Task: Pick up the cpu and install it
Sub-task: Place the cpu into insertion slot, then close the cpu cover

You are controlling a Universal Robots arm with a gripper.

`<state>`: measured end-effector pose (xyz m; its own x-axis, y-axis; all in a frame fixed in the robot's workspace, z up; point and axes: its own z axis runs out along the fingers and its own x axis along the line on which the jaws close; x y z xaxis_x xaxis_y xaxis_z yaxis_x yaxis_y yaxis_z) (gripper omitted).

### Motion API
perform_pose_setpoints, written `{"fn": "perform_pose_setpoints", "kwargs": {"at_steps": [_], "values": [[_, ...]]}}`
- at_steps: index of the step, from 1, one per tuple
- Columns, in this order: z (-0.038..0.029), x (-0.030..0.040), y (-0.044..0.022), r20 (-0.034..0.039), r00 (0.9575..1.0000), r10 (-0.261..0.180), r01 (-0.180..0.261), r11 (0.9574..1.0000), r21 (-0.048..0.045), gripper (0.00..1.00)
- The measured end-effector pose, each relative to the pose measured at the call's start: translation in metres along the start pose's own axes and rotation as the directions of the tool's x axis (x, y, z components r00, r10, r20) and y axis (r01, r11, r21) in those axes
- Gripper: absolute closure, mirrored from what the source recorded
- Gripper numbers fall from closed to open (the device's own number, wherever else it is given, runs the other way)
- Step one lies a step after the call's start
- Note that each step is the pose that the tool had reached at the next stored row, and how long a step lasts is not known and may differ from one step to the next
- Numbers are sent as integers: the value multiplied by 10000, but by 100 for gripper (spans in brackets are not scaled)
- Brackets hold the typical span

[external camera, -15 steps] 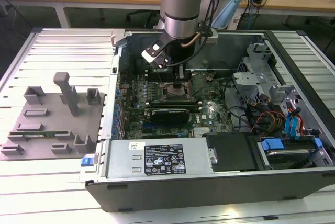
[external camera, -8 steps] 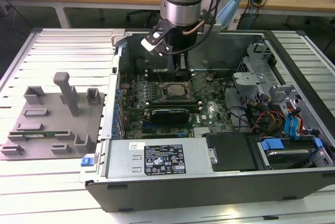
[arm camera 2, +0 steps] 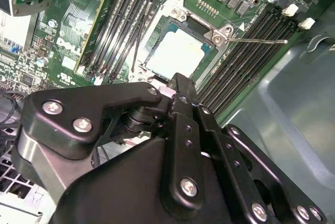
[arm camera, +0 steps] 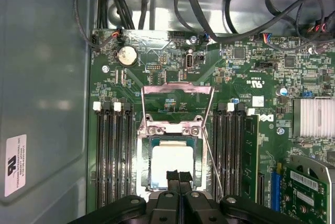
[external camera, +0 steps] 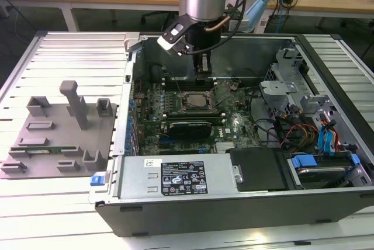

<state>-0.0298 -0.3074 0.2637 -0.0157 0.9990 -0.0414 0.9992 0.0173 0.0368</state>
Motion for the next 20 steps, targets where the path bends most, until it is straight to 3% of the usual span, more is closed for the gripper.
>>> {"fn": "perform_pose_setpoints", "kwargs": {"at_steps": [10, 15, 18, 20], "values": [[-13, 0, 0, 0, 10000, 0, 0, 10000, 0, 89], [-132, -5, 5, 0, 10000, 1, -1, 10000, 0, 89], [-152, -6, 6, -1, 10000, -1, 1, 10000, 0, 89], [-152, -7, 44, 1, 10000, 0, 0, 10000, 0, 89]]}}
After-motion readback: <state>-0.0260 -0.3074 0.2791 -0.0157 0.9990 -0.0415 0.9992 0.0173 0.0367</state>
